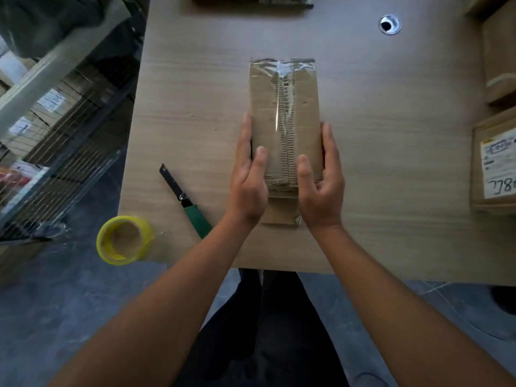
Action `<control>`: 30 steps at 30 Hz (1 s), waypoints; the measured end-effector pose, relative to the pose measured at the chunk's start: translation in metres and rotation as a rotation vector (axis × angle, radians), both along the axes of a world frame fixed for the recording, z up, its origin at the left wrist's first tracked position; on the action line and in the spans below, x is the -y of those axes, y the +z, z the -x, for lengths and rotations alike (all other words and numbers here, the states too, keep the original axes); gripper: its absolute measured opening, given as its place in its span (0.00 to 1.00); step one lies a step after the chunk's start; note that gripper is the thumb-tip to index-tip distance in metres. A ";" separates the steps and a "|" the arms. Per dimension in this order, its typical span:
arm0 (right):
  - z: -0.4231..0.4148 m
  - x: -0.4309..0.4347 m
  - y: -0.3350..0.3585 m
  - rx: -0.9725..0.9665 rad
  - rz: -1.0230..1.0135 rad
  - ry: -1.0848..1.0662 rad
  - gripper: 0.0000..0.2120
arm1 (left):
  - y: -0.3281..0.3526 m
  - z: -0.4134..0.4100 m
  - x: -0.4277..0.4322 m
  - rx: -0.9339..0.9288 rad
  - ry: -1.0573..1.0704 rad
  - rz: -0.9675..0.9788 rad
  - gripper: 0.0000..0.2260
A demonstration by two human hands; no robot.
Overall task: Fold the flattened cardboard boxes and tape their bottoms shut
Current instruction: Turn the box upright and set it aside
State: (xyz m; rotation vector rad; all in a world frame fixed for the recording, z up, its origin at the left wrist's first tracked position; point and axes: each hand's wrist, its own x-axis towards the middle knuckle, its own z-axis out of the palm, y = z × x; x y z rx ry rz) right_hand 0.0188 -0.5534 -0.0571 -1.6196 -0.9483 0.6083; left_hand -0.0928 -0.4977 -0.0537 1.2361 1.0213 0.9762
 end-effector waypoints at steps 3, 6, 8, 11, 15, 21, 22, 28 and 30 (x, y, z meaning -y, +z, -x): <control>0.005 -0.001 -0.016 -0.033 -0.086 -0.118 0.27 | -0.015 -0.009 0.006 0.078 0.103 -0.041 0.22; 0.010 -0.002 -0.021 -0.102 -0.087 -0.183 0.27 | -0.021 -0.014 0.010 0.120 0.129 -0.077 0.22; 0.006 0.000 -0.015 -0.079 -0.033 -0.143 0.26 | -0.021 -0.010 0.008 0.097 0.077 -0.073 0.23; -0.004 0.008 0.009 0.012 0.108 -0.025 0.30 | 0.005 0.011 0.001 0.020 0.012 0.018 0.21; -0.018 0.013 0.036 0.059 0.264 -0.020 0.38 | 0.049 0.018 -0.057 -0.505 0.107 -0.247 0.16; -0.010 0.004 0.045 0.233 0.381 0.030 0.38 | 0.067 -0.042 -0.157 -1.053 -0.477 -0.623 0.23; -0.005 0.004 0.040 0.260 0.394 0.030 0.41 | 0.062 -0.047 -0.163 -1.112 -0.533 -0.593 0.22; 0.001 0.004 0.018 0.451 0.272 -0.146 0.41 | 0.062 -0.045 -0.151 -1.195 -0.559 -0.599 0.17; -0.001 0.008 0.022 0.436 0.309 -0.247 0.42 | 0.065 -0.042 -0.147 -1.234 -0.488 -0.509 0.18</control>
